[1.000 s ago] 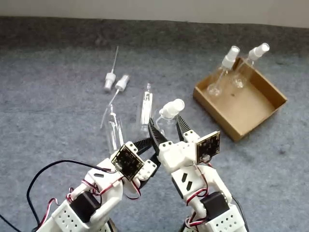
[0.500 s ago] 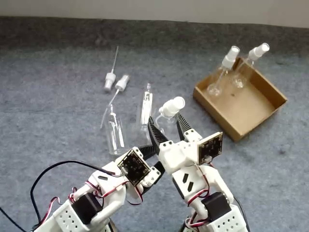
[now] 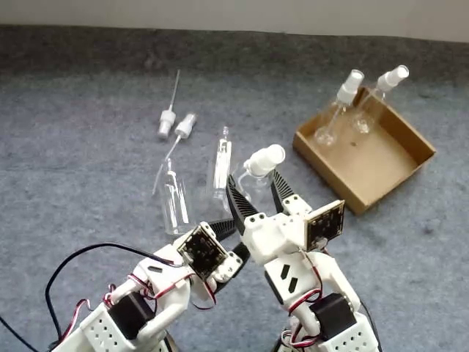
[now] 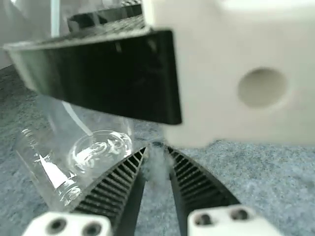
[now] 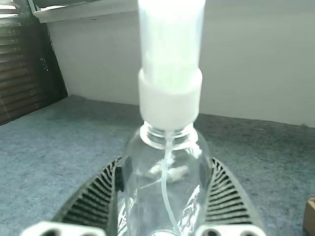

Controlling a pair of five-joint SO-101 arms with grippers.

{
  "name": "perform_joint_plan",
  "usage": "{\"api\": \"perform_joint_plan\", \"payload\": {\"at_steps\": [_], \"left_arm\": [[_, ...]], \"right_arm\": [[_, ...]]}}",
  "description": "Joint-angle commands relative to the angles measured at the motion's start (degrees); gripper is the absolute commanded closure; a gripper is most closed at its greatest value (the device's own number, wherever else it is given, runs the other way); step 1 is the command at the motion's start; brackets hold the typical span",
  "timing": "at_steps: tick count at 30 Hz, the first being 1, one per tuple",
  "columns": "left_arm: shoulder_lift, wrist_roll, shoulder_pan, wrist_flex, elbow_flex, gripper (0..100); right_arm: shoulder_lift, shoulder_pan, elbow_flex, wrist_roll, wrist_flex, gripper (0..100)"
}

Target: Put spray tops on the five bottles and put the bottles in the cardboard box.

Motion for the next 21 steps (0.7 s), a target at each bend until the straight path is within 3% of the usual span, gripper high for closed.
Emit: {"api": "perform_joint_plan", "payload": {"at_steps": [1,4,17,21], "left_arm": [[-0.7,-0.4,-7.9,-0.3,1.1,99],[-0.7,-0.4,-11.2,-0.3,1.1,99],[-0.7,-0.4,-13.1,-0.3,1.1,99],[-0.7,-0.4,-15.6,-0.2,1.1,99]], "right_arm": [[-0.7,-0.5,-3.7,0.0,1.6,91.8],[-0.7,-0.5,-3.7,0.0,2.2,91.8],[-0.7,-0.1,-3.2,0.0,2.3,91.8],[-0.7,0.0,-3.6,0.1,6.7,91.8]]}}
